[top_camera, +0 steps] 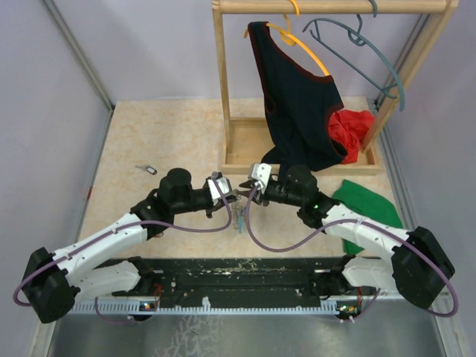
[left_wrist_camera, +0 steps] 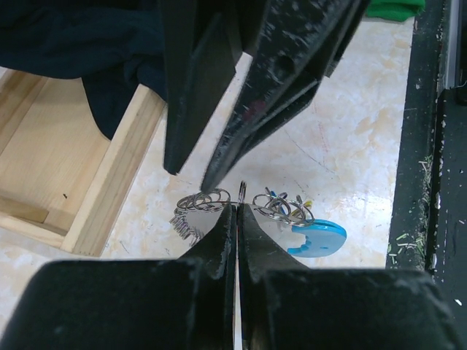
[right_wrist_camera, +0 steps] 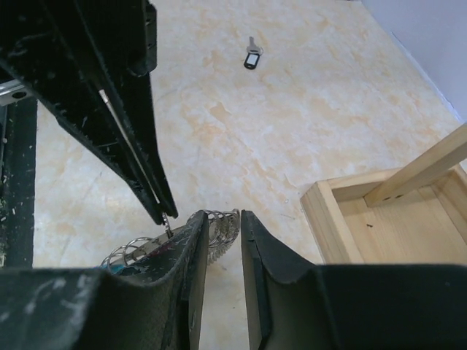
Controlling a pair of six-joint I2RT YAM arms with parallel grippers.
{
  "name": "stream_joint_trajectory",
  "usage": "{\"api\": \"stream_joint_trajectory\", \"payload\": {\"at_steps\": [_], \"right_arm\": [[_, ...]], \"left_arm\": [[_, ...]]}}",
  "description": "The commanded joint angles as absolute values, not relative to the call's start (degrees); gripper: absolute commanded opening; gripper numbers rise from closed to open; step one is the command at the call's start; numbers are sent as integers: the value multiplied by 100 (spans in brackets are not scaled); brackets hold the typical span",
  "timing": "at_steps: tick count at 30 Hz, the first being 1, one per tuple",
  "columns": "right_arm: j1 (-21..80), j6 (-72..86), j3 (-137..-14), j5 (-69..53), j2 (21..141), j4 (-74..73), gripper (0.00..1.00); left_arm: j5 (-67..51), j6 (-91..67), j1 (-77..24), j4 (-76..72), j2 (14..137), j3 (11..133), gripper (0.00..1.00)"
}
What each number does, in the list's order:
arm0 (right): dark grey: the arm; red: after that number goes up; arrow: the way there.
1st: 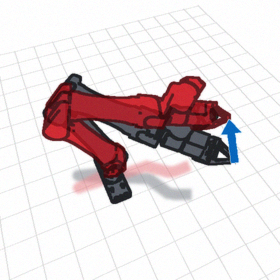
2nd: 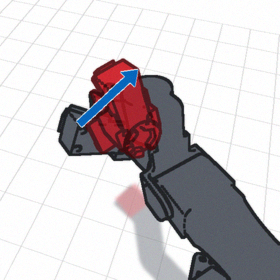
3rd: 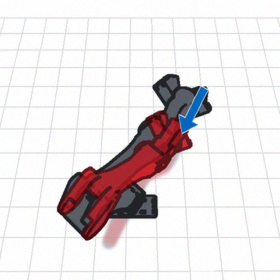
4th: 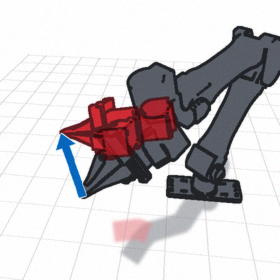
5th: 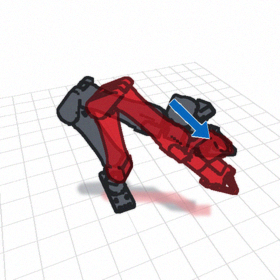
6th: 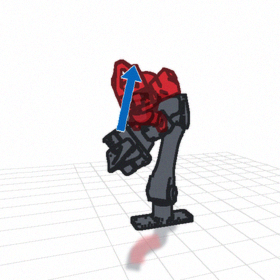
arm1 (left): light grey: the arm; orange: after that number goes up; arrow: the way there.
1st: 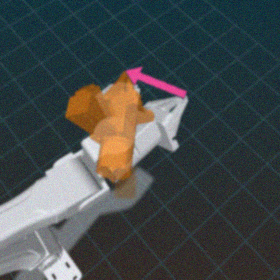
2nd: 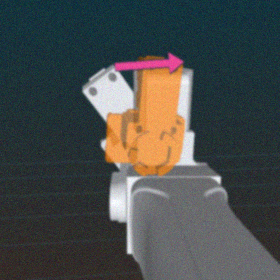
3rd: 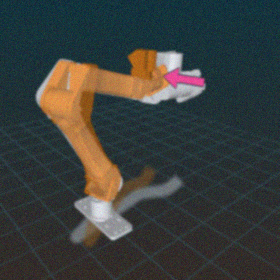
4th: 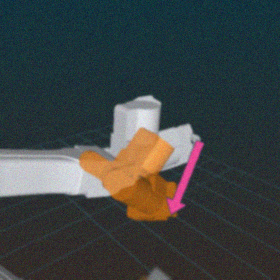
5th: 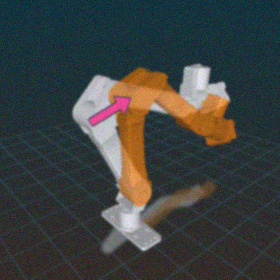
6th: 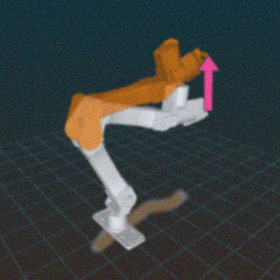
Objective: Put the keys on the keyring
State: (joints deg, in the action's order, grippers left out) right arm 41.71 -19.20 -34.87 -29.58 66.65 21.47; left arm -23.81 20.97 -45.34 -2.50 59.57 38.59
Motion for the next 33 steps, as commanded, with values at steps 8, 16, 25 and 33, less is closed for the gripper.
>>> {"api": "stream_joint_trajectory", "payload": {"at_steps": [8, 16, 25, 33], "right_arm": [[4016, -1068, -4484, -1636, 6801, 1127, 24], [4016, -1797, -3430, -2815, 5894, 2002, 26], [4194, -2193, -3191, -3100, 5791, 2198, 28], [4647, -2513, -3426, -2680, 6197, 2273, 28]], "left_arm": [[-2373, 2156, -4594, -296, 5836, 4013, 0], [-2206, 2086, -4605, -295, 5836, 4049, 0], [-1991, 1937, -4613, -284, 5834, 4103, 1], [-1957, 1912, -4619, -228, 5885, 4148, 1]]}}
